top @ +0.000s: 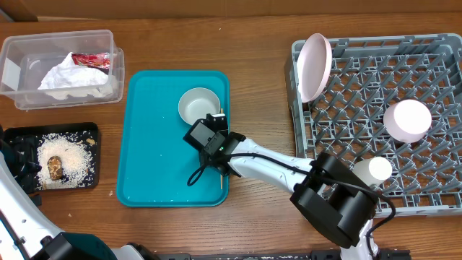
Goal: Sort waste into correct bins and load items into the dishwasher
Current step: 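Close the right gripper on the chopstick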
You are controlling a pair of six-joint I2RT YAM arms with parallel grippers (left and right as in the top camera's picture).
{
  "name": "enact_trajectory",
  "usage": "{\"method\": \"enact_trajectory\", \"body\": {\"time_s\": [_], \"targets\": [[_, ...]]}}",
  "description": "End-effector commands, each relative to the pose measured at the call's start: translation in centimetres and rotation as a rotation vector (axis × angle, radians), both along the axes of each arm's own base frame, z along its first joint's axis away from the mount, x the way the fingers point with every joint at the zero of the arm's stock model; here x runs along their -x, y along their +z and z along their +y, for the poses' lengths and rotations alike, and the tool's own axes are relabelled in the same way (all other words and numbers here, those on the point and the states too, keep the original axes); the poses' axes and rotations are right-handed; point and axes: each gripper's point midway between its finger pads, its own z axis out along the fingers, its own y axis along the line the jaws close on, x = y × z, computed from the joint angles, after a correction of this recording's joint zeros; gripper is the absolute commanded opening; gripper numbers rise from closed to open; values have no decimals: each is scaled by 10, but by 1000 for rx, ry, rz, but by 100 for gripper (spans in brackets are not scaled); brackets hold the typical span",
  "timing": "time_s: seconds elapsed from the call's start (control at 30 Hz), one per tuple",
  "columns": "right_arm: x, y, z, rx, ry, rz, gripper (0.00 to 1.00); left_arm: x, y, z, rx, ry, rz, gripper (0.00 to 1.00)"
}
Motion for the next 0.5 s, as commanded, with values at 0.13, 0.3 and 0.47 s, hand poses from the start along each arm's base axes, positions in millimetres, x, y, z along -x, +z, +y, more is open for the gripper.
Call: {"method": "enact_trajectory", "body": {"time_s": [0.13,0.3,0.47], "targets": [[-1,-16,-6,58,5,5,52,2,-2,0,3,21,5,100],[4,-16,-4,64,14,9,32,2,-2,0,3,20,5,100],[5,-17,-6,81,14,2,29,2,-2,0,3,20,5,100]]}}
